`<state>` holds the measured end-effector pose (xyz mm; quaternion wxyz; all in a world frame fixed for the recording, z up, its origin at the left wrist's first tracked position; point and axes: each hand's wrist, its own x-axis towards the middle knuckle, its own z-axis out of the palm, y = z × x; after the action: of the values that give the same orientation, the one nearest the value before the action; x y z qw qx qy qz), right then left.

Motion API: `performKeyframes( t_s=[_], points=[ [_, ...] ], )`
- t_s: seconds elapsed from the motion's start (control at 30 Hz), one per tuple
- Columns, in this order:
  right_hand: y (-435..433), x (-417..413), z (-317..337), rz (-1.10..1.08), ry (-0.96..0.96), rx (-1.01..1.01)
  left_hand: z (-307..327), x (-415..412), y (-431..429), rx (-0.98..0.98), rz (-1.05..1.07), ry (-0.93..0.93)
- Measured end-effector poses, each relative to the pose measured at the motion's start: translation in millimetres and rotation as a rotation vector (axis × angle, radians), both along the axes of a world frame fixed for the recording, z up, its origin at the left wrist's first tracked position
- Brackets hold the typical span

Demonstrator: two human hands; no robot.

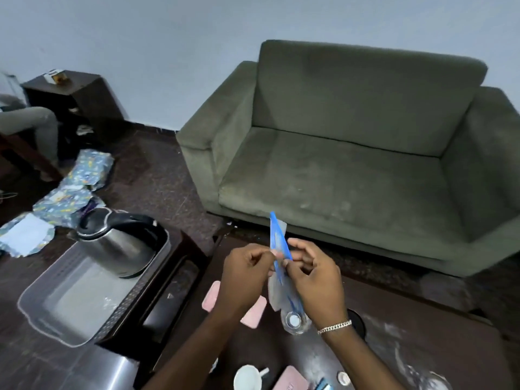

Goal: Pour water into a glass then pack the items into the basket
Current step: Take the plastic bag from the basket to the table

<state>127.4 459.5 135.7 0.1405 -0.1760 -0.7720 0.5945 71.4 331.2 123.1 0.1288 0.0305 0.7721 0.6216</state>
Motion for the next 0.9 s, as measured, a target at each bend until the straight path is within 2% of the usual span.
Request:
performKeyframes(
  t_s=[0.13,0.23,0.27,0.3,0.4,0.43,0.57,0.6,0.73,0.8,0.87,0.9],
  points=[
    [33,18,-4,-0.113,0.042,0.130,-3,6,21,-0.291,0.041,0.245],
    [60,30,-5,-0.168,0.113,0.395,-3,6,30,-0.409,0.026,0.377],
    [68,33,-4,-0.161,0.071,0.493,0,6,33,-0.426,0.001,0.402],
    [73,36,-1,-0.142,-0.055,0.588,2,6,37,-0.430,-0.030,0.423],
    [80,38,6,-0.086,-0.605,0.847,10,13,52,-0.428,-0.185,0.488],
    [79,36,9,-0.066,-0.671,0.827,11,17,58,-0.435,-0.249,0.510],
    [74,26,16,0.076,-0.464,0.324,16,34,74,-0.424,-0.429,0.599],
    [76,23,16,0.100,-0.455,0.278,19,38,76,-0.412,-0.454,0.623],
    [87,18,3,0.140,-0.642,0.452,28,63,80,-0.434,-0.578,0.789],
    [87,21,-4,0.142,-0.655,0.556,28,75,81,-0.430,-0.657,0.813],
    [87,24,-11,0.047,-0.622,0.390,26,80,81,-0.414,-0.683,0.806],
    [88,22,-9,0.041,-0.618,0.393,25,79,81,-0.416,-0.667,0.787]
  ],
)
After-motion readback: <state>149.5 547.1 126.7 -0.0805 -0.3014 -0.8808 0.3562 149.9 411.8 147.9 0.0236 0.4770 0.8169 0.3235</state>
